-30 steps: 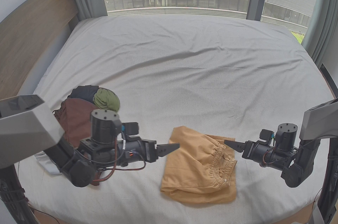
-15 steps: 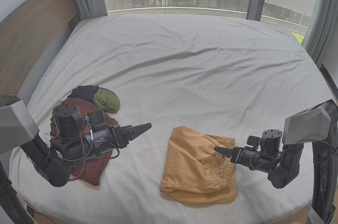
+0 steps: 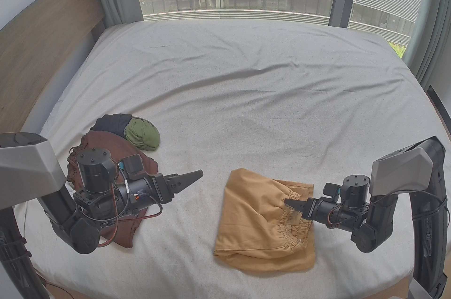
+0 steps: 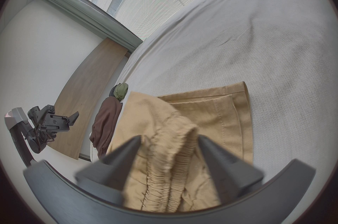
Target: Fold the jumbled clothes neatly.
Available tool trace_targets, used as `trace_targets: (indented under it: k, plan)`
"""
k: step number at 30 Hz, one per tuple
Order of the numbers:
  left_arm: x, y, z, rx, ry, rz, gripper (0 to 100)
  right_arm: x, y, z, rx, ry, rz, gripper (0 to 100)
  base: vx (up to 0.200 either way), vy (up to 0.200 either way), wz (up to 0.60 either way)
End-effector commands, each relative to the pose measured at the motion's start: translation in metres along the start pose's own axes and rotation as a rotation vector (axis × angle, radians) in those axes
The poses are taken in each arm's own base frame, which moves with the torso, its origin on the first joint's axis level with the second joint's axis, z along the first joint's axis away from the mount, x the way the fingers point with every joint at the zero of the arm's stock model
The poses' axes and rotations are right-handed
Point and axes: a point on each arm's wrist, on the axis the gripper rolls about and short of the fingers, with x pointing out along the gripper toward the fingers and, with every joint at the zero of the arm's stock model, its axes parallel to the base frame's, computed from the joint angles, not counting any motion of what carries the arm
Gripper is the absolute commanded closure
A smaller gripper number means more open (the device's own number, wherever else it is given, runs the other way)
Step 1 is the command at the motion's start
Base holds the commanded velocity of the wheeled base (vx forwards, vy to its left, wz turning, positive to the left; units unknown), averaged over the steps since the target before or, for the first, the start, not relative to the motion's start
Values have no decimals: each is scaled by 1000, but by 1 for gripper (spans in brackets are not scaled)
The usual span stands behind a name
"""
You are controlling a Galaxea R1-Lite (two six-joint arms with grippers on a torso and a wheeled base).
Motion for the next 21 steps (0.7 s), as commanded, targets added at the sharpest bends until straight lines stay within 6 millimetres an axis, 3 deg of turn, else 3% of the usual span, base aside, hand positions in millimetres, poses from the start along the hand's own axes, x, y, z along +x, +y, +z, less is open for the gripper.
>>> trace_targets:
  k: [1,4,15,21]
  plan:
    - [3,3,-5,-8,17,6,0,0,1,-1,0,5,4,100,0,0,0]
    - [3,4,-6,-14,21,9,0,-1,1,-2,1,7,1,100,0,0,0]
    - [5,7,-9,-15,18,7,0,-36,25,23,-30,-70,13,100,0,0,0]
    - [7,9,-12,-17,24,10,0,-51,11,30,0,-89,-47,100,0,0,0]
